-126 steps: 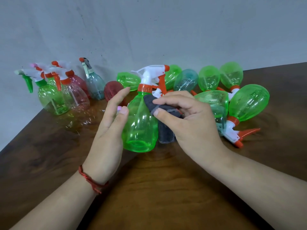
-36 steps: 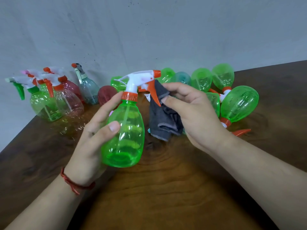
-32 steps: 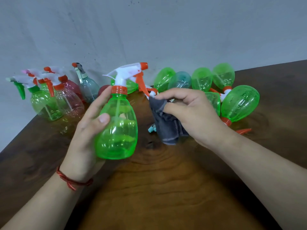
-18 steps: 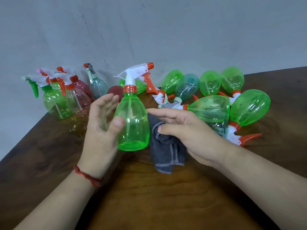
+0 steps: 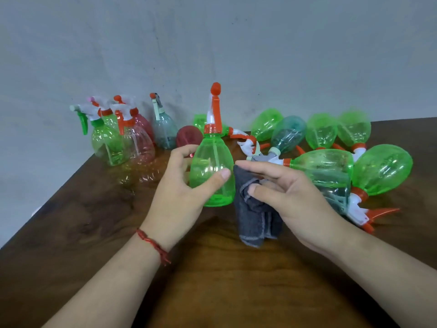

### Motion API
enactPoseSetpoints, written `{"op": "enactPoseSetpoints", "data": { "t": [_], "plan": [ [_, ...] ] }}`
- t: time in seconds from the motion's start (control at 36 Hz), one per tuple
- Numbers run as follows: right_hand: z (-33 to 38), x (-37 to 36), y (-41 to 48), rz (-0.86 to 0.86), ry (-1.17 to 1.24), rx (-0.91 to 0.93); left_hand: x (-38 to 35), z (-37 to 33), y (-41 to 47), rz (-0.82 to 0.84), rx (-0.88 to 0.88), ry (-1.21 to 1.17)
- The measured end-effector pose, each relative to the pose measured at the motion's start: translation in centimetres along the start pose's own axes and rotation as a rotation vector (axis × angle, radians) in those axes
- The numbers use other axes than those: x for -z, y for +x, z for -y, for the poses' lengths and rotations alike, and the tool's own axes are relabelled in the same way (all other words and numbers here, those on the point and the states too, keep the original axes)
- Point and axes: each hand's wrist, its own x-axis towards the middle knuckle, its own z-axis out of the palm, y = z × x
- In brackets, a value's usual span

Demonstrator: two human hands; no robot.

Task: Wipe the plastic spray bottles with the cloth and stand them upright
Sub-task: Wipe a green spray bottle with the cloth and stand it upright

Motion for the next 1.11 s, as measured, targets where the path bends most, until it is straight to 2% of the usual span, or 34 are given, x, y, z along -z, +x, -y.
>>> {"op": "enactPoseSetpoints", "data": {
  "t": [0.25, 0.36, 0.47, 0.64, 0.75, 0.89, 1.03, 1.11],
  "plan": [
    [2.1, -4.2, 3.1, 0.114, -0.195, -0.048, 4.3, 0.1, 2.3, -0.132, -0.042, 0.016],
    [2.3, -7.2, 7.1, 0.136, -0.261, -0.078, 7.3, 0.7, 3.7, -0.190, 0.010, 0.084],
    [1.9, -10.3, 9.9, 0.233, -0.318, -0.124, 9.5, 2.5, 4.6, -0.248, 0.034, 0.163],
    [0.6, -12.6, 12.4, 0.232, -0.349, -0.249, 11.3, 7.3, 6.3, -0.150, 0.168, 0.321],
    [0.1, -13.3, 13.5, 0.203, -0.391, -0.266, 10.7, 6.4, 6.1, -0.186, 0.206, 0.409],
    [-0.5, -14.0, 15.0, 0.146, -0.410, -0.283, 10.6, 6.5, 6.0, -0.245, 0.245, 0.289],
    [-0.9, -14.7, 17.0, 0.092, -0.388, -0.346, 10.1, 6.5, 6.2, -0.185, 0.332, 0.076],
    [-0.9, -15.1, 18.2, 0.057, -0.372, -0.380, 9.8, 6.2, 5.9, -0.180, 0.330, 0.063]
  ]
}}
